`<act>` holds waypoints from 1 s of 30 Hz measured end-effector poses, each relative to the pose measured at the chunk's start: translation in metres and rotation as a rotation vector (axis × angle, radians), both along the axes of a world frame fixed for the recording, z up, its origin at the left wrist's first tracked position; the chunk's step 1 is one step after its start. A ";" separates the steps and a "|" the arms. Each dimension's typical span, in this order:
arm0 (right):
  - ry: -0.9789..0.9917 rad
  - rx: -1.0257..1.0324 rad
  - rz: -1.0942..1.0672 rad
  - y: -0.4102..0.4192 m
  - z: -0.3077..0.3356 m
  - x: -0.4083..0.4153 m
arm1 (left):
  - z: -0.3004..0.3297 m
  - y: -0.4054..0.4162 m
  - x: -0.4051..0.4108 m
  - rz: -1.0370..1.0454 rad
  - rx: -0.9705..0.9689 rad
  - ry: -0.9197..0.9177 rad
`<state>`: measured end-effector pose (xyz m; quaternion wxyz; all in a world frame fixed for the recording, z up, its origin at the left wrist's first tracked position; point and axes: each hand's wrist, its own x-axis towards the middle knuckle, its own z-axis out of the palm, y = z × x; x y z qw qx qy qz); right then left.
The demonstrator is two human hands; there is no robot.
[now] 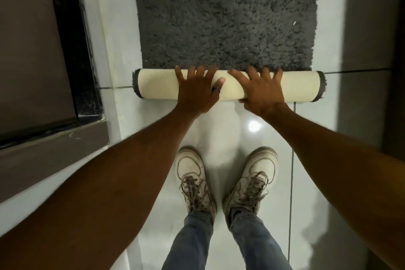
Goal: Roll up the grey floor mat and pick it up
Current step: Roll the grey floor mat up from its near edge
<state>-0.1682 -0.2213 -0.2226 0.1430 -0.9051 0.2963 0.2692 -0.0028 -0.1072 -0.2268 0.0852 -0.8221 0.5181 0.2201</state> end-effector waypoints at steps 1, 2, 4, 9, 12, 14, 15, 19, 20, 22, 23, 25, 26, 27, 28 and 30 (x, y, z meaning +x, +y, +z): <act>0.010 0.030 0.012 0.004 0.002 -0.007 | 0.002 0.008 -0.008 -0.008 0.015 0.019; 0.024 0.067 0.023 0.009 0.004 -0.015 | 0.003 0.017 -0.017 -0.016 0.021 0.036; 0.072 0.137 0.042 0.023 0.006 -0.035 | 0.006 0.040 -0.039 -0.015 0.003 0.067; 0.159 0.259 0.085 0.029 0.002 -0.062 | 0.010 0.120 -0.117 0.042 -0.105 0.059; 0.194 0.380 0.070 0.012 -0.001 -0.049 | 0.004 0.145 -0.139 0.051 -0.120 0.007; 0.119 0.299 0.106 0.012 0.003 -0.049 | -0.002 0.141 -0.135 0.075 -0.143 -0.016; 0.038 0.215 0.110 0.016 0.006 -0.054 | -0.005 0.135 -0.131 0.077 -0.158 -0.025; -0.307 -0.052 0.019 0.048 0.016 -0.095 | -0.012 0.093 -0.098 0.080 -0.218 -0.053; -0.300 -0.061 0.035 0.053 0.017 -0.101 | -0.013 0.081 -0.088 0.077 -0.229 -0.056; -0.237 -0.040 0.087 0.051 0.017 -0.100 | -0.014 0.058 -0.068 0.054 -0.239 -0.078; -0.211 -0.032 0.096 0.046 0.016 -0.093 | -0.014 0.048 -0.059 0.045 -0.238 -0.084; -0.164 -0.044 0.077 0.030 0.011 -0.070 | -0.013 0.029 -0.041 0.044 -0.243 -0.078; -0.147 -0.058 0.052 0.020 0.009 -0.056 | -0.012 0.018 -0.031 0.049 -0.262 -0.070; -0.127 -0.066 0.023 0.010 0.007 -0.043 | -0.011 0.009 -0.022 0.051 -0.289 -0.065; -0.104 -0.067 -0.004 -0.002 0.005 -0.030 | -0.010 0.003 -0.015 0.042 -0.310 -0.069; -0.069 -0.058 -0.027 -0.025 0.000 -0.009 | -0.009 -0.001 -0.005 0.001 -0.293 -0.090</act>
